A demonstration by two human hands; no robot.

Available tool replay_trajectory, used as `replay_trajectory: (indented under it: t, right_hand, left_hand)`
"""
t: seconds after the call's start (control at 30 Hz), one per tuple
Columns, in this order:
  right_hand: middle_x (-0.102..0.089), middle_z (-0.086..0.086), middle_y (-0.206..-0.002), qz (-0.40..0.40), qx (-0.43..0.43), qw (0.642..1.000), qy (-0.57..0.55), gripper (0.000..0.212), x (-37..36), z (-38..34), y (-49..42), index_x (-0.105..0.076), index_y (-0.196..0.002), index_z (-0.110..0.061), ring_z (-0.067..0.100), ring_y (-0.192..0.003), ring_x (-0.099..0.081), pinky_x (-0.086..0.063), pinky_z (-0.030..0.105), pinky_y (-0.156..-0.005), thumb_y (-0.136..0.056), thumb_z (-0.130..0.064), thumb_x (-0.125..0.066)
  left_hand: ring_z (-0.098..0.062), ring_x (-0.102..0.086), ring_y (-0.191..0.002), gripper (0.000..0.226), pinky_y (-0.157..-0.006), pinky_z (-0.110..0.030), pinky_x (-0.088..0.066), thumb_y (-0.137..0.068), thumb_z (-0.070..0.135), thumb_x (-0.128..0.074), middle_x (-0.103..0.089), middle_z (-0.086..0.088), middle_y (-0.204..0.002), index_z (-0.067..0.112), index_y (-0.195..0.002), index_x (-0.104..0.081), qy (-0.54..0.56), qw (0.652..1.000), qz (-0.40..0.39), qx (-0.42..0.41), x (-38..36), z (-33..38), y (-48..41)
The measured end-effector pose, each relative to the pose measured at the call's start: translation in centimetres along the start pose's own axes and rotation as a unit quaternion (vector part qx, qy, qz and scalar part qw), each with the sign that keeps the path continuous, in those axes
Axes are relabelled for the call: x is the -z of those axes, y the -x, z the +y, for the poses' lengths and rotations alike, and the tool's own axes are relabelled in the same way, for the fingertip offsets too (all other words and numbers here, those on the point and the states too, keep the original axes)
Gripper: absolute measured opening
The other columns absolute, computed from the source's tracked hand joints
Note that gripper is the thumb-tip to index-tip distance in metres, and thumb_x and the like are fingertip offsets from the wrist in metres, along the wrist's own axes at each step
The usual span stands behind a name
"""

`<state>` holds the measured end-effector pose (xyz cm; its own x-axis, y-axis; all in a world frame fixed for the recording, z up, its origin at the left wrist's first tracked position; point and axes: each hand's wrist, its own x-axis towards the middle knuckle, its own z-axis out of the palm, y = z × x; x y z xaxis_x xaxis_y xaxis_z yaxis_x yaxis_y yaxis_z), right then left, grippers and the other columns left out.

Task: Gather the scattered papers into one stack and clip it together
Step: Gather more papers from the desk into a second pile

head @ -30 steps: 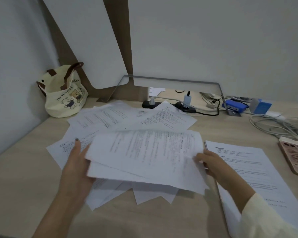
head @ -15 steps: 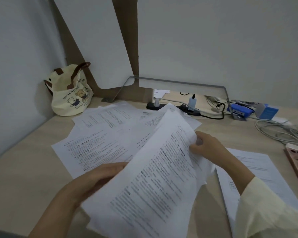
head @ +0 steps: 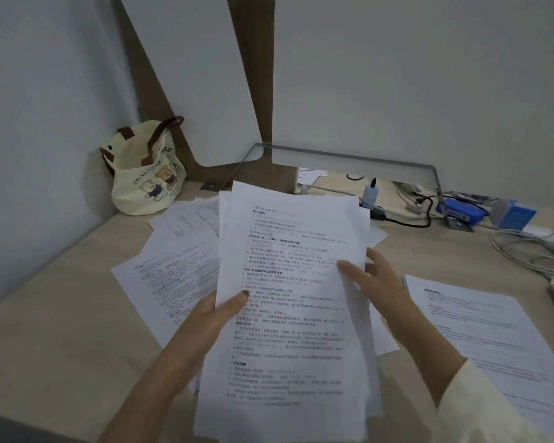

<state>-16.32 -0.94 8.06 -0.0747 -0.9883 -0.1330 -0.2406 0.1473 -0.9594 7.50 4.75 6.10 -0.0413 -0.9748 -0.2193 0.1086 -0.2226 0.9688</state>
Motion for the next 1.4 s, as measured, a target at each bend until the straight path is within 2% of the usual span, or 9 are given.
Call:
replay_trajectory:
  t: [0.17,0.3,0.4,0.53,0.6,0.67,0.83,1.17,1.4]
  right_hand:
    - [-0.038,-0.007,-0.143,0.07,0.167,0.978,0.102,0.061,-3.1,0.8,1.7,-0.023,-0.145,-0.028,0.01,-0.124,-0.042,-0.039,0.032,-0.101,-0.091,-0.027,-0.053]
    - [-0.027,-0.004,-0.147,0.085,0.202,0.954,0.202,0.066,-4.4,1.7,2.3,-0.004,-0.146,-0.034,0.001,-0.107,-0.038,-0.037,0.011,-0.077,-0.095,-0.028,-0.045]
    - [-0.022,-0.01,-0.144,0.098,0.243,0.936,0.235,0.064,-4.6,2.6,2.5,0.0,-0.14,-0.039,0.0,-0.108,-0.039,-0.035,0.008,-0.076,-0.096,-0.027,-0.045]
    - [-0.032,-0.015,-0.127,0.108,0.267,0.929,0.234,0.051,-4.8,3.4,2.6,-0.03,-0.139,-0.029,0.002,-0.098,-0.044,-0.039,0.007,-0.068,-0.093,-0.02,-0.05]
    - [-0.052,-0.005,-0.108,0.118,0.228,0.95,0.178,0.016,-4.6,3.4,2.6,-0.054,-0.108,-0.019,0.011,-0.089,-0.054,-0.041,0.011,-0.065,-0.092,-0.021,-0.053]
    - [-0.064,0.005,-0.094,0.119,0.155,0.979,0.054,0.014,-3.8,3.6,2.4,-0.058,-0.094,-0.008,0.015,-0.081,-0.06,-0.045,0.018,-0.065,-0.091,-0.022,-0.055]
    - [-0.074,0.001,-0.102,0.006,0.034,0.977,-0.21,0.022,-0.8,3.9,2.5,-0.064,-0.108,-0.017,0.021,-0.091,-0.07,-0.057,0.034,-0.073,-0.091,-0.013,-0.052]
    - [-0.07,-0.004,-0.106,0.041,-0.03,0.958,-0.283,0.027,4.6,5.6,2.1,-0.059,-0.116,-0.019,0.012,-0.079,-0.072,-0.06,0.027,-0.063,-0.093,-0.013,-0.047]
    - [-0.058,0.001,-0.133,-0.026,-0.045,0.939,-0.341,0.043,3.4,5.6,1.3,-0.044,-0.137,-0.023,0.025,-0.12,-0.055,-0.055,0.037,-0.084,-0.095,-0.018,-0.042]
  left_hand:
    - [-0.023,-0.068,-0.101,0.031,-0.094,-0.049,-0.049,-0.084,0.028,-0.058,-0.073,0.0,-0.108,0.026,-0.115,-0.063,0.054,0.998,0.032,0.012,-0.4,-1.5,0.1]
    - [-0.026,-0.067,-0.103,0.033,-0.097,-0.052,-0.046,-0.08,0.03,-0.06,-0.073,-0.002,-0.109,0.026,-0.112,-0.065,0.091,0.995,0.038,0.023,-0.5,-2.2,0.2]
    - [-0.025,-0.067,-0.103,0.033,-0.098,-0.051,-0.046,-0.078,0.029,-0.061,-0.073,-0.002,-0.109,0.026,-0.111,-0.065,0.106,0.993,0.041,0.025,-0.3,-2.5,0.3]
    - [-0.024,-0.068,-0.102,0.028,-0.096,-0.05,-0.047,-0.081,0.026,-0.06,-0.073,-0.002,-0.107,0.026,-0.109,-0.066,0.116,0.992,0.045,0.027,0.0,-2.9,0.5]
    - [-0.025,-0.069,-0.1,0.032,-0.095,-0.049,-0.048,-0.081,0.026,-0.06,-0.073,-0.003,-0.106,0.023,-0.112,-0.066,0.127,0.99,0.047,0.028,0.1,-2.9,0.4]
    - [-0.023,-0.07,-0.097,0.033,-0.089,-0.044,-0.051,-0.08,0.027,-0.058,-0.074,-0.004,-0.105,0.02,-0.112,-0.066,0.146,0.988,0.039,0.027,0.3,-2.9,0.5]
    - [-0.024,-0.07,-0.097,0.031,-0.089,-0.043,-0.051,-0.088,0.031,-0.053,-0.073,-0.006,-0.107,0.019,-0.114,-0.065,0.178,0.983,0.036,0.034,0.5,-2.6,0.7]
    - [-0.014,-0.07,-0.093,0.026,-0.075,-0.035,-0.052,-0.092,0.026,-0.049,-0.074,0.003,-0.105,0.022,-0.114,-0.064,0.202,0.975,0.096,-0.012,2.3,-2.4,0.6]
    - [-0.015,-0.068,-0.098,0.025,-0.083,-0.031,-0.054,-0.09,0.009,-0.052,-0.074,0.006,-0.102,0.021,-0.104,-0.068,0.109,0.962,0.169,-0.183,3.4,2.0,1.3]
